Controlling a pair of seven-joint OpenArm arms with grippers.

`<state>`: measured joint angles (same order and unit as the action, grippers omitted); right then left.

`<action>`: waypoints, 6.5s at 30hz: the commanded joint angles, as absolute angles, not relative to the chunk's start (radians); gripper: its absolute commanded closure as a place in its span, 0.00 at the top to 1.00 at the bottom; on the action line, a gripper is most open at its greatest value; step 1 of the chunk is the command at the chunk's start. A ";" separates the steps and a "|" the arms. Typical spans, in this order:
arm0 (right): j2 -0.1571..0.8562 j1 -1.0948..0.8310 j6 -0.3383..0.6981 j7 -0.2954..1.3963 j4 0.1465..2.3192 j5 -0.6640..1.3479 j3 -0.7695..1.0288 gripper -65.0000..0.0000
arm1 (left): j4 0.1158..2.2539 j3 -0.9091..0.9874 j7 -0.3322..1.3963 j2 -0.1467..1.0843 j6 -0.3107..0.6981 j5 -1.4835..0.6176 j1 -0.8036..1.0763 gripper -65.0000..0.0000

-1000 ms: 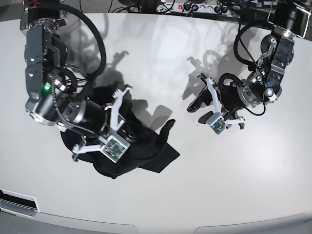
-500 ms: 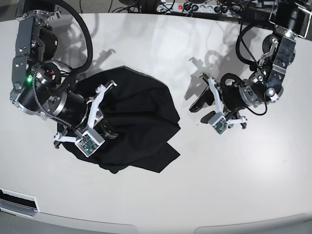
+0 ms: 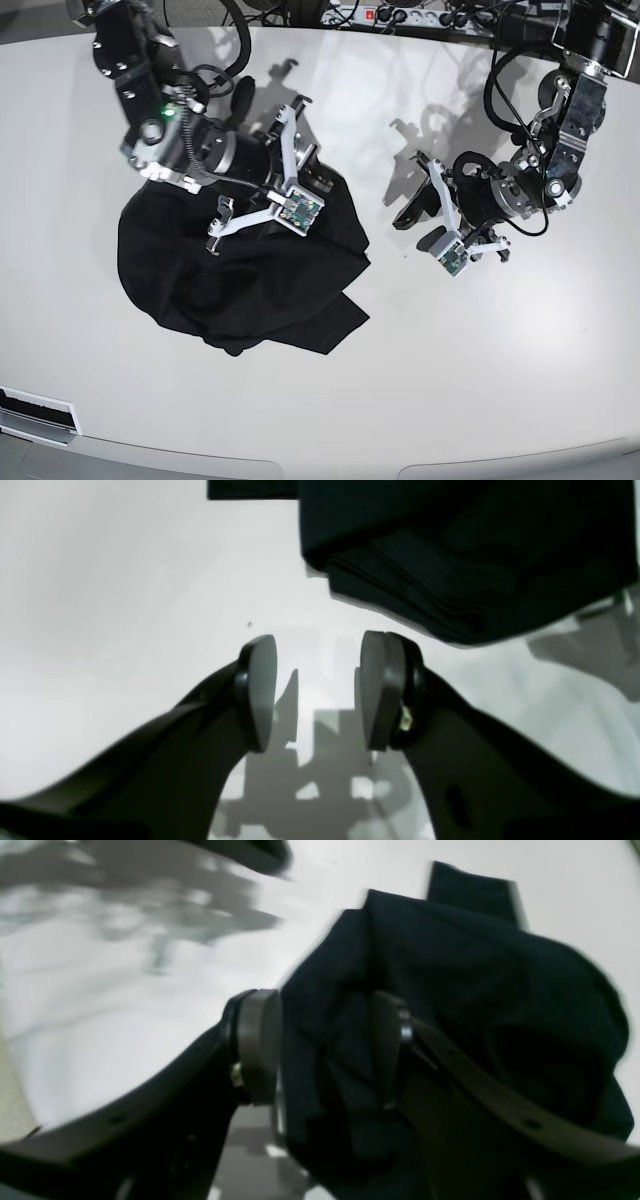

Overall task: Layout the t-shirt on the table in an organized manner, then fold the t-shirt properly
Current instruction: 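Grasp the shirt fabric with the right gripper and lift it, then drag the held fabric away from the left gripper to spread it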

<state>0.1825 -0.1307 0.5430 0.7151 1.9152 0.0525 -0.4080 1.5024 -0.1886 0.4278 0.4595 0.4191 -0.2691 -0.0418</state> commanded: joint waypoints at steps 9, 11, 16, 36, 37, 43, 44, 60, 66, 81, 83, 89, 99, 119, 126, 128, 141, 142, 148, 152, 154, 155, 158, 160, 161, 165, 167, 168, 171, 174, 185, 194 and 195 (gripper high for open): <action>0.173 0.034 0.429 0.692 1.634 0.014 -0.583 0.46 | 1.517 -0.149 0.427 0.469 0.402 -0.281 -0.056 0.44; 0.157 0.054 0.430 0.691 1.599 0.014 -0.590 0.46 | 1.517 -0.144 0.427 0.469 0.402 -0.281 -0.056 0.44; 0.110 0.061 0.466 0.650 1.548 0.013 -0.590 0.46 | 1.517 -0.143 0.428 0.468 0.402 -0.281 -0.056 0.44; 0.086 0.059 0.395 0.638 1.512 -0.022 -0.588 0.48 | 1.517 -0.143 0.428 0.469 0.403 -0.282 -0.044 0.44; 0.086 0.059 0.385 0.632 1.498 -0.023 -0.588 0.48 | 1.517 -0.143 0.428 0.469 0.403 -0.281 -0.044 0.44; 0.086 0.075 0.307 0.595 1.388 -0.087 -0.588 0.32 | 1.517 -0.143 0.427 0.469 0.403 -0.282 -0.045 0.44; 0.086 0.076 0.307 0.595 1.389 -0.098 -0.588 0.28 | 1.517 -0.142 0.427 0.468 0.403 -0.282 -0.045 0.44; 0.069 0.113 0.386 0.672 1.443 -0.009 -0.588 0.09 | 1.517 -0.143 0.427 0.469 0.403 -0.282 -0.044 0.44; 0.067 0.118 0.337 0.666 1.445 -0.084 -0.588 0.00 | 1.517 -0.143 0.427 0.469 0.403 -0.282 -0.045 0.44; 0.176 0.067 0.260 0.908 2.118 -0.153 -0.571 0.00 | 1.517 -0.142 0.428 0.477 0.403 -0.278 -0.044 0.44; 0.210 0.022 0.250 0.899 2.209 -0.158 -0.538 0.00 | 1.517 -0.142 0.428 0.480 0.403 -0.278 -0.044 0.44; 0.282 -0.119 0.286 0.902 2.356 -0.148 -0.436 0.00 | 1.517 -0.142 0.427 0.490 0.403 -0.281 -0.044 0.44; 0.313 -0.274 0.395 0.891 2.356 -0.018 -0.375 0.00 | 1.517 -0.144 0.411 0.462 0.514 -0.330 -0.047 0.44; 0.314 -0.442 0.698 0.934 2.356 0.194 -0.375 0.00 | 1.516 -0.219 0.358 0.345 0.503 -0.257 -0.091 0.44; 0.372 -0.490 0.599 1.026 2.356 0.070 -0.352 0.00 | 1.516 -0.288 0.356 0.347 0.377 -0.115 -0.106 0.44; 0.385 -0.493 0.492 1.031 2.356 0.006 -0.322 0.00 | 1.516 -0.287 0.360 0.350 0.348 -0.101 -0.106 0.44; 0.385 -0.493 0.198 0.976 2.198 -0.099 -0.058 0.00 | 1.516 -0.286 0.375 0.355 0.302 -0.101 -0.105 0.44; 0.385 -0.489 0.197 0.977 2.196 -0.100 -0.054 0.11 | 1.516 -0.286 0.376 0.355 0.302 -0.101 -0.105 0.44; 0.382 -0.463 0.118 0.944 2.195 -0.150 -0.004 0.60 | 1.516 -0.286 0.401 0.355 0.302 -0.101 -0.105 0.44; 0.382 -0.412 0.267 0.933 2.198 0.078 -0.005 0.60 | 1.516 -0.286 0.401 0.356 0.302 -0.101 -0.105 0.44; 0.382 -0.403 0.364 0.906 2.198 0.253 -0.007 0.60 | 1.516 -0.286 0.401 0.366 0.302 -0.102 -0.102 0.44; 0.381 -0.402 0.417 0.892 2.197 0.353 -0.007 0.60 | 1.516 -0.286 0.401 0.371 0.301 -0.101 -0.102 0.44; 0.364 -0.401 0.525 0.875 2.196 0.505 -0.023 0.60 | 1.516 -0.284 0.400 0.387 0.301 -0.102 -0.101 0.44; 0.337 -0.398 0.538 0.861 2.183 0.470 -0.056 0.60 | 1.516 -0.276 0.401 0.392 0.298 -0.102 -0.101 0.44; 0.323 -0.389 0.540 0.855 2.166 0.442 -0.078 0.60 | 1.516 -0.270 0.401 0.394 0.299 -0.102 -0.100 0.44; 0.273 -0.324 0.540 0.847 2.027 0.313 -0.210 0.60 | 1.516 -0.244 0.401 0.402 0.298 -0.105 -0.100 0.44; 0.263 -0.283 0.535 0.807 1.946 0.241 -0.285 0.60 | 1.516 -0.229 0.401 0.402 0.298 -0.105 -0.098 0.44; 0.263 -0.265 0.516 0.776 1.911 0.199 -0.321 0.60 | 1.516 -0.224 0.401 0.402 0.298 -0.105 -0.098 0.44; 0.263 -0.206 0.423 0.717 1.814 0.078 -0.423 0.60 | 1.516 -0.215 0.401 0.405 0.299 -0.107 -0.098 0.44; 0.263 -0.148 0.388 0.718 1.711 0.049 -0.508 0.60 | 1.516 -0.215 0.401 0.412 0.299 -0.113 -0.097 0.44; 0.228 -0.040 0.264 0.726 1.527 -0.057 -0.589 0.13 | 1.516 -0.215 0.397 0.421 0.298 -0.113 -0.097 0.44; 0.237 -0.006 0.288 0.858 1.757 -0.057 -0.578 0.00 | 1.516 -0.215 0.393 0.421 0.298 -0.113 -0.098 0.44; 0.245 -0.008 0.288 0.874 1.817 -0.057 -0.572 0.00 | 1.516 -0.215 0.393 0.421 0.298 -0.113 -0.098 0.44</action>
